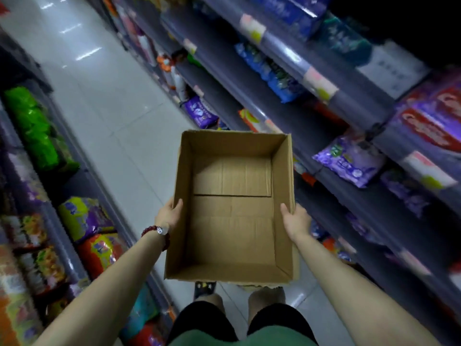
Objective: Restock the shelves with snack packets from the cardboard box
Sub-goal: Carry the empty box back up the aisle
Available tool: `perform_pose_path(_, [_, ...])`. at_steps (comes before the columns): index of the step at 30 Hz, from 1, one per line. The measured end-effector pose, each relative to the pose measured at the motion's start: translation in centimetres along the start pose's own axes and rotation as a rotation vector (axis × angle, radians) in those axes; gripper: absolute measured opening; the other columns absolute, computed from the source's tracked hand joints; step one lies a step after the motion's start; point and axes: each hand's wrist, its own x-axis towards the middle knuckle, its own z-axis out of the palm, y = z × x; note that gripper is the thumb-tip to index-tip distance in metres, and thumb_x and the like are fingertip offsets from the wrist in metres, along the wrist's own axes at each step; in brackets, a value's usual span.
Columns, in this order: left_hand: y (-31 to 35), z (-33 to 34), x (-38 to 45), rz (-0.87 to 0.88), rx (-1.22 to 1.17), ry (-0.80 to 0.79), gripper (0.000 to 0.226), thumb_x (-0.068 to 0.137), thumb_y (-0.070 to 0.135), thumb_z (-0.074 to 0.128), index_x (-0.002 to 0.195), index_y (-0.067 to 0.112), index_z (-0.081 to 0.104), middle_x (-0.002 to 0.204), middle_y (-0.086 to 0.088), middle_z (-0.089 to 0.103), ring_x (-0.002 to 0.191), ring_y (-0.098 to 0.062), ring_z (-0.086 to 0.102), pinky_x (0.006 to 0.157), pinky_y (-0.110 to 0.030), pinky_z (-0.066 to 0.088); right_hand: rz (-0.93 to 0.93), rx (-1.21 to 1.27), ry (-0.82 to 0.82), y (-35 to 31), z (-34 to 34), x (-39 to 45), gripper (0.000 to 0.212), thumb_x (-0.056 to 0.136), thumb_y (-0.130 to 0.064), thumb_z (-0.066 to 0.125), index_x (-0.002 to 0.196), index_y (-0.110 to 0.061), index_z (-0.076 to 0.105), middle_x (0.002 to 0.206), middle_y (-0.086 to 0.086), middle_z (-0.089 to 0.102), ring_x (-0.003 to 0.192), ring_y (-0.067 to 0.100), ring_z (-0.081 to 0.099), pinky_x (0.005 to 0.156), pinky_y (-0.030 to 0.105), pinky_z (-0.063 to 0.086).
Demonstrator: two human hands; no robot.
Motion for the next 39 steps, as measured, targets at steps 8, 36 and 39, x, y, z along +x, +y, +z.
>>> perform_pose_path(8, [3.7,0.2,-2.1,0.252,0.120,-0.134,0.041,0.101,0.025,0.039,0.137,0.009,0.045,0.136,-0.014,0.054,0.124,-0.036,0.050,0.106,-0.044,0.040,0.276,0.285,0.162,4.3,-1.2,-8.6,0.047,0.099,-0.032,0.049,0.134,0.000,0.050,0.134,0.022,0.055,0.125,0.038,0.049,0.102,0.039,0.039])
perform_pose_path(36, [8.4,24.7,-20.9,0.741,0.689,-0.526,0.040,0.099,0.037,0.038,0.127,0.015,0.054,0.098,-0.016,0.065,0.082,-0.030,0.060,0.074,-0.033,0.044,0.695,0.788,0.606,31.1,-9.7,-26.8,0.036,0.097,-0.033,0.050,0.124,-0.012,0.060,0.099,0.013,0.068,0.088,0.029,0.062,0.076,0.034,0.050])
perform_pose_path(39, [9.4,28.2,-22.6,0.791,0.776,-0.586,0.042,0.098,0.038,0.037,0.128,0.013,0.053,0.102,-0.018,0.066,0.089,-0.033,0.062,0.078,-0.035,0.047,0.757,0.831,0.671,32.9,-10.3,-28.4,0.035,0.097,-0.032,0.050,0.126,-0.013,0.059,0.095,0.010,0.067,0.088,0.028,0.063,0.080,0.039,0.053])
